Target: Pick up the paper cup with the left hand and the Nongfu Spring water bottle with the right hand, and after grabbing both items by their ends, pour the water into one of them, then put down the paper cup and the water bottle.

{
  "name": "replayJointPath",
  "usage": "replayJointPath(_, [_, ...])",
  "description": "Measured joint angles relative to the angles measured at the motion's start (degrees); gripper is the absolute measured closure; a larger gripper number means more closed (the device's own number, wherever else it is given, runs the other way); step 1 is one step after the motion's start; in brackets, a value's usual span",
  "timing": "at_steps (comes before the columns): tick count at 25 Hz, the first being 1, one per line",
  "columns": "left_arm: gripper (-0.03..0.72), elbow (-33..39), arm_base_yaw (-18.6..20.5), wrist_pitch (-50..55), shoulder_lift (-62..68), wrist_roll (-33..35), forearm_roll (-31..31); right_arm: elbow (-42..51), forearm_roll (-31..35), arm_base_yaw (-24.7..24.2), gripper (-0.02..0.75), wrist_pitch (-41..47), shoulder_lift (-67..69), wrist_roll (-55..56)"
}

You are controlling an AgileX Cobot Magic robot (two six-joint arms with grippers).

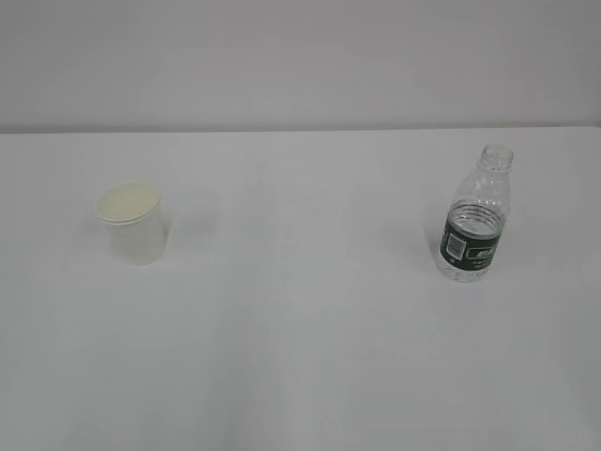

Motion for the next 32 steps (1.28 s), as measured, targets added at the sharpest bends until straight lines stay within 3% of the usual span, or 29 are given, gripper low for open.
replayJointPath(17, [0.260,0.0,0.0,0.0,0.0,0.0,0.0,0.0,0.0,0.0,0.335,0.0,0.0,0.0])
replayJointPath(32, [0.268,-0.7,0.0,-1.3,0.2,0.0,-0.3,-0.3,0.0,0.0,0.335,-0.9,0.0,0.0])
